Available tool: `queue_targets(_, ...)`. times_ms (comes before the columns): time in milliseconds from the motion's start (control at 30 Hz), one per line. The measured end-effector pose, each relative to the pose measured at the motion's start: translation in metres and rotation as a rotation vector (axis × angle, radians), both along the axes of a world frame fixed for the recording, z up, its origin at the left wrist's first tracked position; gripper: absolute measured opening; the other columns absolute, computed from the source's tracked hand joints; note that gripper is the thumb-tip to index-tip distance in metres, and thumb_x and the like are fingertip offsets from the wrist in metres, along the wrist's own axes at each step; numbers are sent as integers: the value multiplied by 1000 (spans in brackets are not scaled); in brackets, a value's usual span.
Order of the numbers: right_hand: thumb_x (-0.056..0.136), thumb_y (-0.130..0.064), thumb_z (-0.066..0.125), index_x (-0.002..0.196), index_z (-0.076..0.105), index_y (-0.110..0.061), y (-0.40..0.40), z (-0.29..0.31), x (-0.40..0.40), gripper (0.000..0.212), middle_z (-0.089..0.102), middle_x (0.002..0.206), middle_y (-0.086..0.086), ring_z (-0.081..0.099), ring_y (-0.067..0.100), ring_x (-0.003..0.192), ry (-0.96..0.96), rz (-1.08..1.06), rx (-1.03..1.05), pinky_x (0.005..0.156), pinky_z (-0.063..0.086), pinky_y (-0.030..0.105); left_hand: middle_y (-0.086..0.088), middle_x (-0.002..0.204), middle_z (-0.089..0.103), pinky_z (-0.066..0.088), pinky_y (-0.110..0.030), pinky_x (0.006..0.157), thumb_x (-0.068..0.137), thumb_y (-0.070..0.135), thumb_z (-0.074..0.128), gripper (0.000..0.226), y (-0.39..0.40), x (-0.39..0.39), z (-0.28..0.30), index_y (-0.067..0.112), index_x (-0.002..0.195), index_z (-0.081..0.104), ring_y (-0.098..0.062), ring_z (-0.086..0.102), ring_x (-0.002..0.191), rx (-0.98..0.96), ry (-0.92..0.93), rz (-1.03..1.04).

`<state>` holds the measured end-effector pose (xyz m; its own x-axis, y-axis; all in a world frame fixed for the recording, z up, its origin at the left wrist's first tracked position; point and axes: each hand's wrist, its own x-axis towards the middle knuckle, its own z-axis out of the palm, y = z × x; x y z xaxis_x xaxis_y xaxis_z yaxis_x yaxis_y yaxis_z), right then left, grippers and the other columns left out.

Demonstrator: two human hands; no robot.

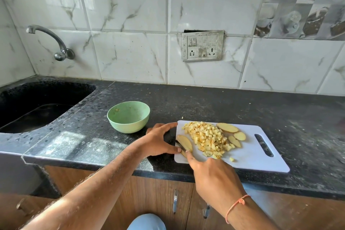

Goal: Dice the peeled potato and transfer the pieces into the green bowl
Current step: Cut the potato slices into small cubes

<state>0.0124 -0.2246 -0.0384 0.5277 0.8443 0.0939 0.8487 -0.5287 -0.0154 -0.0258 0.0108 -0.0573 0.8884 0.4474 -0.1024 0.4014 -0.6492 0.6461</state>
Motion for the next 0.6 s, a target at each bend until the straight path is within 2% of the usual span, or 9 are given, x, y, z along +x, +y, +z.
queue_targets(67, 98, -4, 37, 164, 15, -33, -4, -1, -1, 76, 37, 65, 0, 42, 22, 62, 1, -4, -2, 59, 43, 36, 13, 158, 32, 28, -40, 120, 79, 46, 90, 100, 0, 1, 1, 59, 157, 29, -18, 22, 148, -10, 10, -2)
queue_targets(200, 101, -10, 37, 164, 14, -33, -13, 1, -6, 71, 33, 67, -2, 42, 26, 69, 15, -13, -24, 56, 33, 35, 14, 159, 29, 30, -39, 118, 77, 46, 92, 103, 2, 3, 2, 58, 157, 30, -18, 21, 149, -42, 35, -6)
queue_targets(333, 104, -13, 36, 164, 10, -30, -23, 4, -20, 68, 49, 80, 2, 60, 28, 84, 66, -12, -26, 66, 41, 37, 14, 160, 29, 29, -42, 122, 77, 45, 92, 102, 2, 2, 1, 57, 157, 31, -19, 21, 149, -47, 17, -7)
queue_targets(400, 103, -12, 36, 164, 6, -29, -27, 7, -26, 70, 57, 86, 6, 62, 30, 89, 86, -24, -53, 67, 40, 37, 14, 160, 29, 28, -44, 123, 77, 44, 92, 101, 1, 1, 1, 58, 157, 32, -19, 21, 149, -48, 11, -8)
queue_targets(500, 103, -12, 37, 164, 2, -31, -35, 14, -29, 74, 40, 73, 1, 49, 29, 79, 125, -49, -112, 68, 38, 37, 15, 160, 29, 26, -47, 125, 76, 46, 91, 100, 2, 1, 0, 60, 156, 32, -19, 20, 149, -44, 10, -7)
queue_targets(600, 102, -13, 37, 163, 1, -35, -44, 23, -30, 74, 37, 72, -1, 52, 30, 81, 138, -61, -139, 69, 38, 35, 17, 161, 28, 24, -46, 126, 81, 44, 89, 93, 2, -1, -3, 61, 154, 34, -18, 18, 149, -28, -7, -37)
